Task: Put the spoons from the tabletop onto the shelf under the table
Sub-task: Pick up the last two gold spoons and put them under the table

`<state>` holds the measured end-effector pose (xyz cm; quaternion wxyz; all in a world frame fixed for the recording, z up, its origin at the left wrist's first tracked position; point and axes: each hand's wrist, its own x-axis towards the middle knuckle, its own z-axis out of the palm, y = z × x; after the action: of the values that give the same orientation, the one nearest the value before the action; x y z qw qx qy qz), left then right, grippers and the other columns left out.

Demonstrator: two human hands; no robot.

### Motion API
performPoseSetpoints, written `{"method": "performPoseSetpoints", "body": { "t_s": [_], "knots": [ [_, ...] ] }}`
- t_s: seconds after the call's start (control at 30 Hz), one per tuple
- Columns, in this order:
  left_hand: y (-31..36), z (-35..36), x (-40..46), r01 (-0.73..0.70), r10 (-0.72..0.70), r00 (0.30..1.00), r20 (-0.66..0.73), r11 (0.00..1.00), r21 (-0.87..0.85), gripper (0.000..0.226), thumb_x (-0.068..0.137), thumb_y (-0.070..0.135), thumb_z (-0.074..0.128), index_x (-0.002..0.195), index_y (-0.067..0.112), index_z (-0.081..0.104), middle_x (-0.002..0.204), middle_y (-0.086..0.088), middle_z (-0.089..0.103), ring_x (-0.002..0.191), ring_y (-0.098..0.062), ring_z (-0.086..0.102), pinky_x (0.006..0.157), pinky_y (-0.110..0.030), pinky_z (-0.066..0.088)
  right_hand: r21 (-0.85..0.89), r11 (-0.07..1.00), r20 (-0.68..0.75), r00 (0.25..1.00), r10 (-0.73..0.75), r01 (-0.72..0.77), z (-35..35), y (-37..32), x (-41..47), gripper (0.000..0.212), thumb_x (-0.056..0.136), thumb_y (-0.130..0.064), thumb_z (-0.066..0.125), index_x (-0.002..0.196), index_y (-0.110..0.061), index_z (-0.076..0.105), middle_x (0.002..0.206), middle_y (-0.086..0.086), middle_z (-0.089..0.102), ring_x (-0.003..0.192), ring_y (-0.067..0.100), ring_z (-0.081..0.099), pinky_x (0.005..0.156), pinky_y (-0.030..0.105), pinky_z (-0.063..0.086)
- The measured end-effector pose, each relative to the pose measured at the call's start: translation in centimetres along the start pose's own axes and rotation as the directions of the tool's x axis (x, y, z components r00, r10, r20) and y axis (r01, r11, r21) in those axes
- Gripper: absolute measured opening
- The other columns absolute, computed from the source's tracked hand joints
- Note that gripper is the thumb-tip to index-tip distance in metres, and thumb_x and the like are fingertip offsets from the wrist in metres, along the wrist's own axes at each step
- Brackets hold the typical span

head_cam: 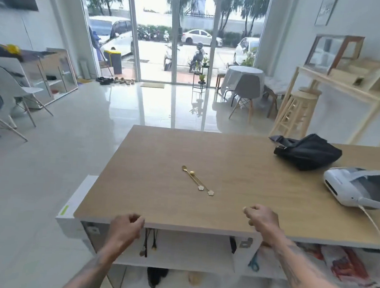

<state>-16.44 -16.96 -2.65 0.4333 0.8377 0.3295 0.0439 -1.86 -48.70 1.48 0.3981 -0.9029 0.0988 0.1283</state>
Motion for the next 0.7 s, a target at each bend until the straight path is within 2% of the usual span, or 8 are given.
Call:
{"method": "performPoseSetpoints", "body": {
  "t_s": [0.13, 0.27, 0.33, 0.47, 0.6, 0.7],
  "knots": [
    [6.0, -0.4, 4.7, -0.016, 0.017, 0.999, 0.035, 0.999, -0.040, 0.021, 0.085, 0.021, 0.065, 0.069, 0.013, 0.076, 0.057, -0.001, 0.074, 0.053, -0.009, 0.070, 0.053, -0.019, 0.046, -0.006, 0.996, 0.004, 0.996, -0.087, 0.087, -0.4, -4.4, 2.4, 0.023, 0.088, -0.027, 0.063, 0.100, -0.012, 0.075, 0.098, 0.011, 0.074, 0.100, 0.029, 0.067, 0.083, 0.034, 0.051],
    [9.8, 1.9, 10.2, -0.010, 0.019, 0.995, 0.102, 0.997, -0.080, 0.019, 0.085, 0.018, 0.065, 0.075, 0.008, 0.078, 0.073, -0.014, 0.079, 0.055, -0.017, 0.068, 0.054, -0.023, 0.045, -0.086, 0.991, 0.058, 0.993, -0.102, 0.106, 2.2, -7.6, 5.8, 0.021, 0.084, -0.024, 0.064, 0.097, -0.016, 0.078, 0.090, 0.008, 0.074, 0.098, 0.026, 0.069, 0.080, 0.028, 0.051],
    [10.8, 3.7, 12.8, 0.007, 0.005, 0.988, 0.154, 0.997, -0.077, 0.020, 0.086, 0.017, 0.065, 0.080, 0.003, 0.078, 0.079, -0.018, 0.079, 0.056, -0.019, 0.066, 0.052, -0.023, 0.043, -0.143, 0.985, 0.075, 0.993, -0.090, 0.100, 4.0, -8.5, 7.6, 0.020, 0.083, -0.022, 0.063, 0.096, -0.018, 0.078, 0.098, 0.009, 0.076, 0.100, 0.025, 0.068, 0.079, 0.025, 0.049],
    [12.2, 7.8, 16.7, 0.058, -0.050, 0.967, 0.249, 0.998, -0.025, 0.020, 0.088, 0.019, 0.066, 0.081, 0.003, 0.077, 0.081, -0.015, 0.079, 0.055, -0.016, 0.064, 0.052, -0.023, 0.044, -0.246, 0.967, 0.139, 0.990, -0.032, 0.066, 7.2, -9.3, 10.9, 0.023, 0.083, -0.019, 0.059, 0.095, -0.022, 0.078, 0.106, 0.002, 0.076, 0.102, 0.021, 0.068, 0.083, 0.026, 0.053],
    [14.3, 11.3, 19.8, 0.107, -0.095, 0.940, 0.328, 0.994, -0.016, 0.021, 0.087, 0.025, 0.072, 0.080, 0.005, 0.075, 0.073, -0.007, 0.075, 0.051, -0.016, 0.066, 0.047, -0.020, 0.044, -0.379, 0.923, 0.188, 0.982, 0.009, 0.064, 9.3, -9.8, 13.8, 0.025, 0.080, -0.024, 0.064, 0.100, -0.021, 0.078, 0.109, 0.001, 0.075, 0.104, 0.020, 0.068, 0.085, 0.027, 0.054],
    [15.1, 13.0, 20.6, 0.191, -0.180, 0.914, 0.365, 0.982, 0.006, 0.022, 0.081, 0.026, 0.081, 0.080, 0.005, 0.074, 0.068, -0.005, 0.073, 0.050, -0.019, 0.071, 0.050, -0.024, 0.055, -0.454, 0.890, 0.201, 0.978, 0.047, 0.050, 10.2, -10.0, 15.1, 0.025, 0.076, -0.023, 0.064, 0.095, -0.018, 0.078, 0.101, 0.003, 0.077, 0.098, 0.021, 0.070, 0.076, 0.024, 0.053]
  ]
}}
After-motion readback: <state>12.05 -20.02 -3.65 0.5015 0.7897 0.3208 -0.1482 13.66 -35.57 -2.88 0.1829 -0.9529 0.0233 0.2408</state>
